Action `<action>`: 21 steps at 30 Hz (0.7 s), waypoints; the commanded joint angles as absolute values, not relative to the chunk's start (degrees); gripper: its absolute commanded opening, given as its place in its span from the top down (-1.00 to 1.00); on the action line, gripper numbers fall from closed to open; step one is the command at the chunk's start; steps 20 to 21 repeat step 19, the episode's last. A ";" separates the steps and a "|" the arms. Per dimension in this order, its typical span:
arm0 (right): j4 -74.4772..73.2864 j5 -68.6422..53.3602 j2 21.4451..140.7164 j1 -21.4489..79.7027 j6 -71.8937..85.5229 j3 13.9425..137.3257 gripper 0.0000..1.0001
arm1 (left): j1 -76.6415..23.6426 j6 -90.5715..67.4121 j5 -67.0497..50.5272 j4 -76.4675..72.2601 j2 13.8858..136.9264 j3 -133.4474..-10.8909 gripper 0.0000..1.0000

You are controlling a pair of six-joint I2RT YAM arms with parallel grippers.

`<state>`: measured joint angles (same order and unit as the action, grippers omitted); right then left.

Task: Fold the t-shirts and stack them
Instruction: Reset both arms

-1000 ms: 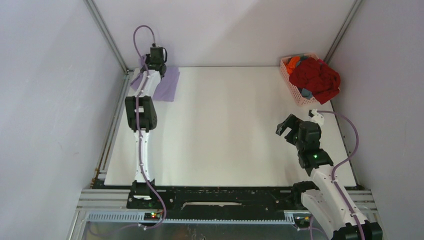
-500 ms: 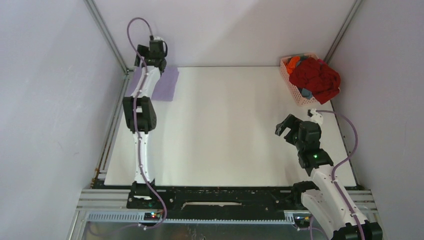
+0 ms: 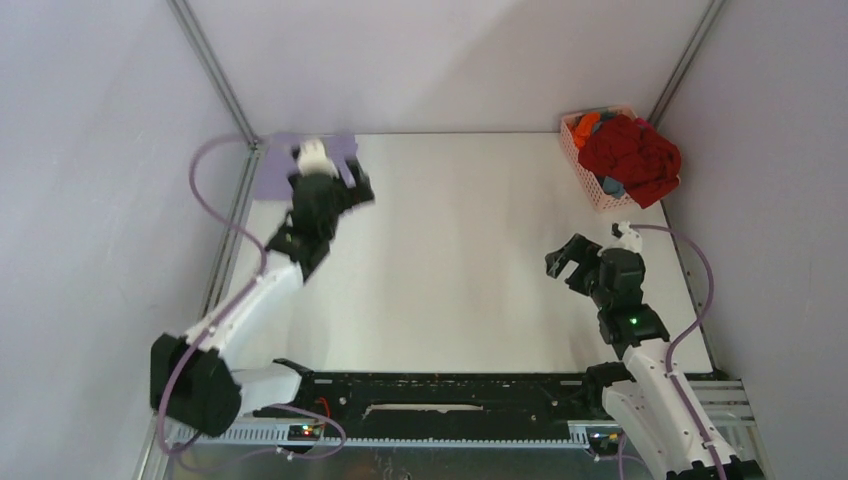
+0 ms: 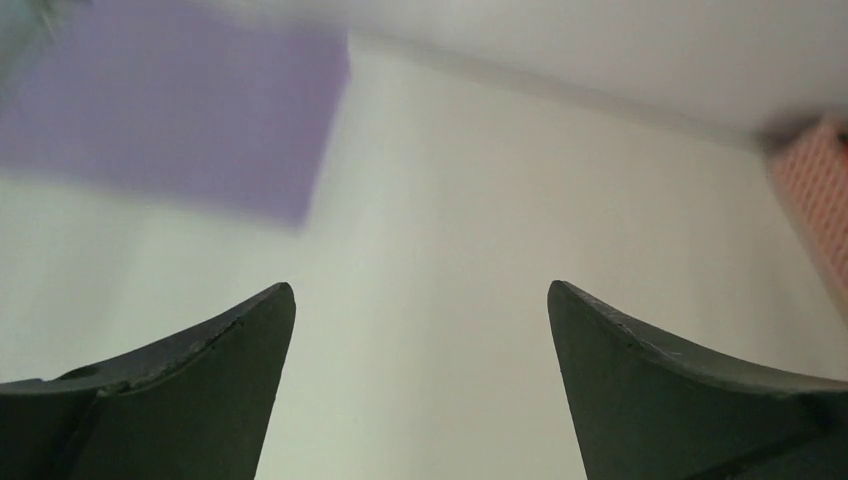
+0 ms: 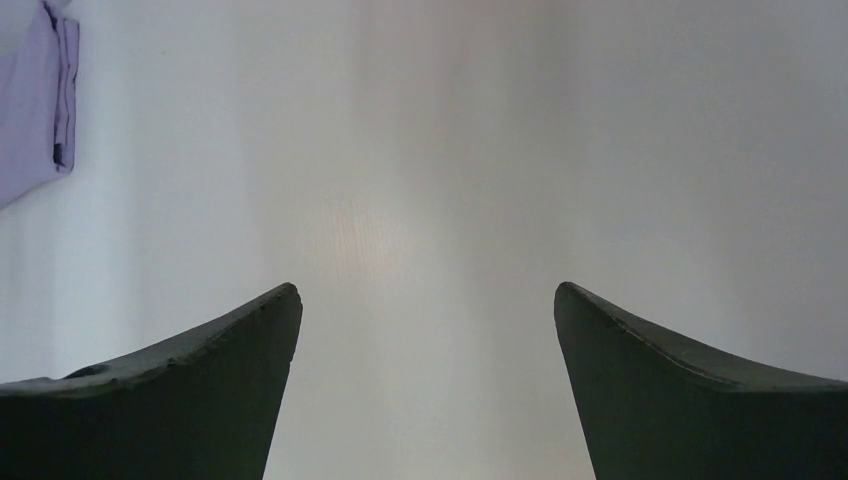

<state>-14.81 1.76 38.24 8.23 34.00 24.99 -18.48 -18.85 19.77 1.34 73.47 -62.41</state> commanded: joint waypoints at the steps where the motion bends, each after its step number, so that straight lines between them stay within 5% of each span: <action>1: -12.97 -1.11 36.31 8.13 34.40 22.88 -0.99 | -24.36 -29.23 23.40 -6.79 59.86 -36.16 -0.99; 9: -11.21 -2.16 34.38 8.09 34.58 20.62 -0.99 | -25.49 -32.41 30.29 3.88 34.90 -20.57 -0.99; 21: -10.77 -2.65 34.45 8.09 34.19 20.56 -0.99 | -25.49 -31.37 29.27 2.67 29.41 -18.81 -1.00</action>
